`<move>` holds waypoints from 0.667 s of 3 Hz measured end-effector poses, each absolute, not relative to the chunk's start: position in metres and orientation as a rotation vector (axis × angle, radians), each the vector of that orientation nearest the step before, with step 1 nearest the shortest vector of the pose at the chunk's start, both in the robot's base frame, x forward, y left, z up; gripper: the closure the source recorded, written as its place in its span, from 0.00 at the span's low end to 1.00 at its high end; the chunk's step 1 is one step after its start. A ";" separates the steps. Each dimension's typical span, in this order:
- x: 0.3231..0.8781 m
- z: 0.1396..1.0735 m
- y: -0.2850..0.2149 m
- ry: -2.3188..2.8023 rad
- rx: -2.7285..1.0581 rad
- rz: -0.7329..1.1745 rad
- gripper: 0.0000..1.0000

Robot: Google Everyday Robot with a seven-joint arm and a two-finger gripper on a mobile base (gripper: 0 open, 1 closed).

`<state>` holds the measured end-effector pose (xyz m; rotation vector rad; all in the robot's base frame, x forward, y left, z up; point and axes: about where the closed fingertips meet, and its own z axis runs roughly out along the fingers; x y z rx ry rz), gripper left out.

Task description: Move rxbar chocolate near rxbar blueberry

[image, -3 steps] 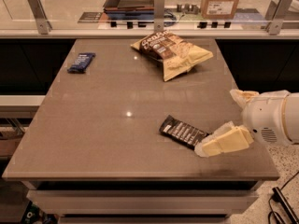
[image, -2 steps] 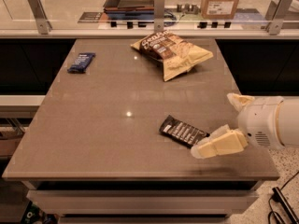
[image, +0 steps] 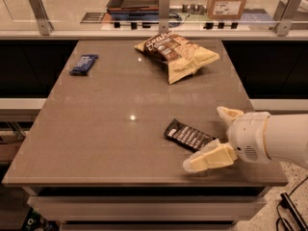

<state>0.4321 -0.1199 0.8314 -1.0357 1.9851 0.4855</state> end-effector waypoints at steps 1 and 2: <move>0.432 0.819 -0.110 1.969 -1.029 0.523 0.00; 0.435 0.811 -0.103 1.954 -1.017 0.547 0.02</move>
Offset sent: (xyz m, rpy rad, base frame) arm 0.0074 0.0214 -0.0348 0.0954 0.0025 0.0128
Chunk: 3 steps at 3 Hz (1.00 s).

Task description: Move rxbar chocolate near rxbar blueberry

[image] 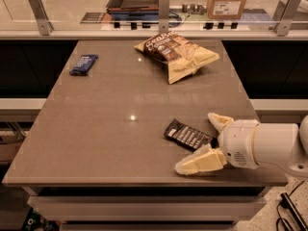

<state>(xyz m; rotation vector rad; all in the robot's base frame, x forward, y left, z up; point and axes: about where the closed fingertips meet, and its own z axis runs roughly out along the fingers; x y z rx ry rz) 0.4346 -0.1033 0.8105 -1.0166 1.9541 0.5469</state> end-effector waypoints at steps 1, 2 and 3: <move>0.434 0.812 -0.102 1.952 -1.022 0.545 0.20; 0.434 0.814 -0.100 1.950 -1.026 0.541 0.43; 0.433 0.815 -0.099 1.947 -1.031 0.538 0.66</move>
Offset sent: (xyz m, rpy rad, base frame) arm -0.0003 0.0014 0.0013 -0.0023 -0.0021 0.0028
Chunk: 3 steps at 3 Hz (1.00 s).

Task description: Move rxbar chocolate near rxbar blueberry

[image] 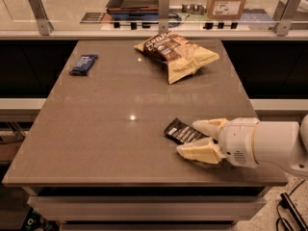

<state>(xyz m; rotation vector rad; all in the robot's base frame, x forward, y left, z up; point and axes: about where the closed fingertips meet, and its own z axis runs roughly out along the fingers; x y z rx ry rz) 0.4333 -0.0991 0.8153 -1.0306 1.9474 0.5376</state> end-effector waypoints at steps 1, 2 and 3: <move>0.433 0.817 -0.098 1.945 -1.035 0.534 0.90; 0.432 0.818 -0.097 1.943 -1.038 0.531 1.00; 0.432 0.818 -0.097 1.943 -1.039 0.531 1.00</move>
Offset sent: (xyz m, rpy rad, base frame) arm -0.0005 0.0013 0.0015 -0.0028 -0.0029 0.0020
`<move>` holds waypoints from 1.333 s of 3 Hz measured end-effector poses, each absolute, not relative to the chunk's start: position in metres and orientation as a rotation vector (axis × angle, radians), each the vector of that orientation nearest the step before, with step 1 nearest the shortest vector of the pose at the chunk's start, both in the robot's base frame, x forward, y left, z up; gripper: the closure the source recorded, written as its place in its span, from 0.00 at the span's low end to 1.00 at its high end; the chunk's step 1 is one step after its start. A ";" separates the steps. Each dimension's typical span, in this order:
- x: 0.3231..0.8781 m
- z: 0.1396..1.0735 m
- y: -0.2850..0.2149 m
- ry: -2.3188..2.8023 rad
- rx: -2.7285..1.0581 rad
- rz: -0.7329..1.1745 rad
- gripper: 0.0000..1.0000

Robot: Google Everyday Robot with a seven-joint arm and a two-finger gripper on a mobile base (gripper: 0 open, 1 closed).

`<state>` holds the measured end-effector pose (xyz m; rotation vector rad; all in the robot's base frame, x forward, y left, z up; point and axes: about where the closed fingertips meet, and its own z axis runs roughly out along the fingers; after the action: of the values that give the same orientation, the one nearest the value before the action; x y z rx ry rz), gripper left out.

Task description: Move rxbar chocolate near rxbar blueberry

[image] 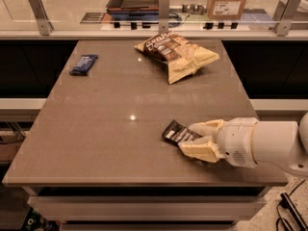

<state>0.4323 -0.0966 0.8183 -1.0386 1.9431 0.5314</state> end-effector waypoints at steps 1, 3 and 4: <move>0.435 0.826 -0.092 1.945 -1.067 0.527 1.00; 0.471 0.859 -0.068 1.984 -1.012 0.500 1.00; 0.495 0.870 -0.052 2.010 -0.976 0.464 1.00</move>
Offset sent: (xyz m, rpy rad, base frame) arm 0.0453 0.0272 0.0505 -0.0089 0.0298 -0.0373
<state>0.4954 -0.0516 0.8702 -0.9763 2.0102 0.4637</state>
